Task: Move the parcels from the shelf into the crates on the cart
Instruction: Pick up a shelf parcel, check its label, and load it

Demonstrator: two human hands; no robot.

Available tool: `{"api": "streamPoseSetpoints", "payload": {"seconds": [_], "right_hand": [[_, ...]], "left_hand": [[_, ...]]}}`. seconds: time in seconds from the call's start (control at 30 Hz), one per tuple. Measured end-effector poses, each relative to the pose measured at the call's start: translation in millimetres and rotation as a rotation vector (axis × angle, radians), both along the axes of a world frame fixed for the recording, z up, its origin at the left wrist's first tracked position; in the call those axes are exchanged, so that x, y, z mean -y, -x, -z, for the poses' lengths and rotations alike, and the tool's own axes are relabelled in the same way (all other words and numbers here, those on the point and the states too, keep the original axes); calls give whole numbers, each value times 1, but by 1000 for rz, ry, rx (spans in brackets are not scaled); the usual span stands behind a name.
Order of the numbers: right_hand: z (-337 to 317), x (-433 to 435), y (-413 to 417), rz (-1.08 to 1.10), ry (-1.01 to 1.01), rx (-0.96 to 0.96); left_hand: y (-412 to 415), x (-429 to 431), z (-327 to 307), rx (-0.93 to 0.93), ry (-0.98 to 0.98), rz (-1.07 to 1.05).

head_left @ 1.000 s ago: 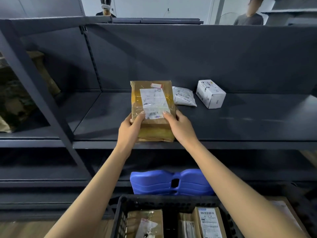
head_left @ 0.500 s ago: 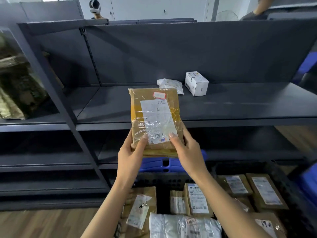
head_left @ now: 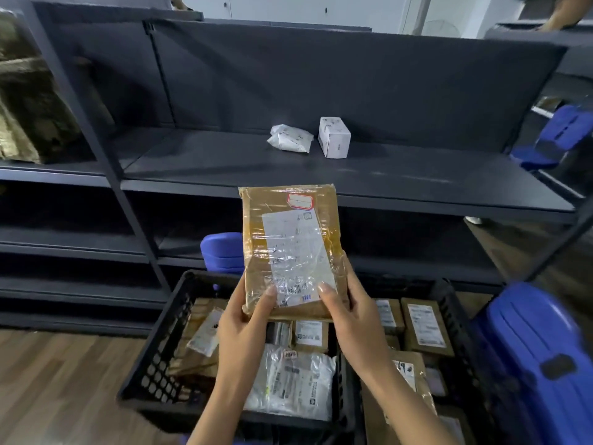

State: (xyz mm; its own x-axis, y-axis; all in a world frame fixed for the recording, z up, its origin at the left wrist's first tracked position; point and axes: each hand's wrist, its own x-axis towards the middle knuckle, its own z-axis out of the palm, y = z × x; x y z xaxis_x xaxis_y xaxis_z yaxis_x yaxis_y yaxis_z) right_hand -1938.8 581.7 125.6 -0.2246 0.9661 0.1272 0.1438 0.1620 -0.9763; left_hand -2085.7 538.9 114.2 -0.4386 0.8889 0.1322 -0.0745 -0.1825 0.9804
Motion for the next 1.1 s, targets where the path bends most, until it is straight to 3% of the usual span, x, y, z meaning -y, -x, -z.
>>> {"api": "streamPoseSetpoints", "payload": {"seconds": [0.4, 0.73, 1.1], "right_hand": [[-1, 52, -21, 48, 5, -92], [0, 44, -33, 27, 63, -166], [-5, -13, -45, -56, 384, -258]], "left_hand": [[-24, 40, 14, 105, 30, 7], [-17, 34, 6, 346, 25, 45], [6, 12, -9, 142, 51, 192]]}}
